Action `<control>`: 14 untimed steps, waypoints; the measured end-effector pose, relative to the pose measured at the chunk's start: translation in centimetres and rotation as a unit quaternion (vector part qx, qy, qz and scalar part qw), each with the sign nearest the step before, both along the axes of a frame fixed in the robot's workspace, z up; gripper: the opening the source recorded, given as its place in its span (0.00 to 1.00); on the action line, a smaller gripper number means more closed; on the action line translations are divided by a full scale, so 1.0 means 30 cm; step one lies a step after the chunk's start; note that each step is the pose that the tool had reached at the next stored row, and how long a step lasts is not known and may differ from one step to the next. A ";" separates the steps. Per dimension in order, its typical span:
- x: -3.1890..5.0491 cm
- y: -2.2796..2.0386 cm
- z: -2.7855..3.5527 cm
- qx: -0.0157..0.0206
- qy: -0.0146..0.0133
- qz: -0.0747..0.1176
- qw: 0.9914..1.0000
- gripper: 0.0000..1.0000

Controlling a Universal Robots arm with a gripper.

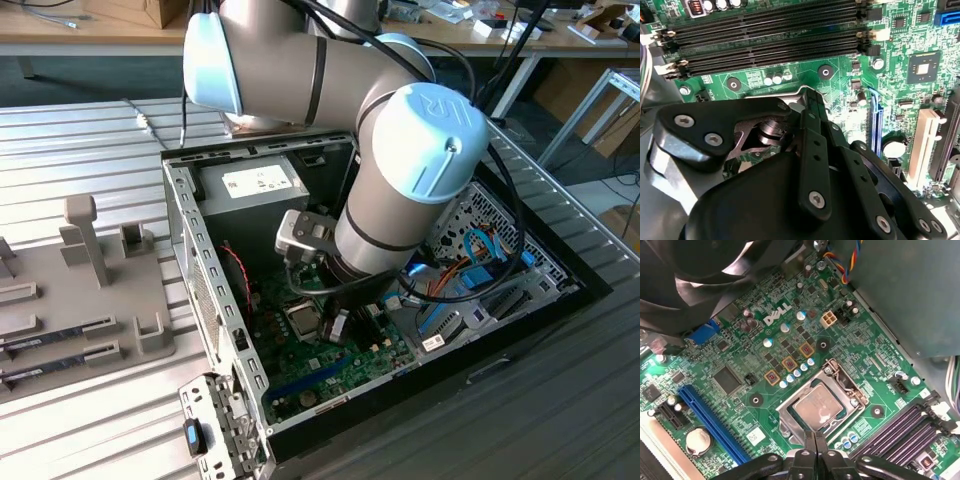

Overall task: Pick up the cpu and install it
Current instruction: 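Install the first cpu locking lever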

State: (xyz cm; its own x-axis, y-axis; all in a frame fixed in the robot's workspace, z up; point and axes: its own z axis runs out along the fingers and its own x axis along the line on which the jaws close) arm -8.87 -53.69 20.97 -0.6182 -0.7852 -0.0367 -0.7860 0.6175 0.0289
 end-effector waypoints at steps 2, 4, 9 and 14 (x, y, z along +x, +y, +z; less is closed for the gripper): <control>0.000 -0.001 0.000 0.000 0.000 0.000 1.000 0.14; 0.000 -0.001 0.003 0.000 0.000 0.000 1.000 0.14; 0.018 0.001 0.027 0.000 0.001 -0.002 1.000 0.14; 0.048 0.007 0.035 0.000 0.005 -0.003 1.000 0.15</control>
State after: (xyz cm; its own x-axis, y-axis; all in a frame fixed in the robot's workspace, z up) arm -7.44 -53.48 22.02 -0.6237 -0.7810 -0.0314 -0.7816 0.6227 0.0363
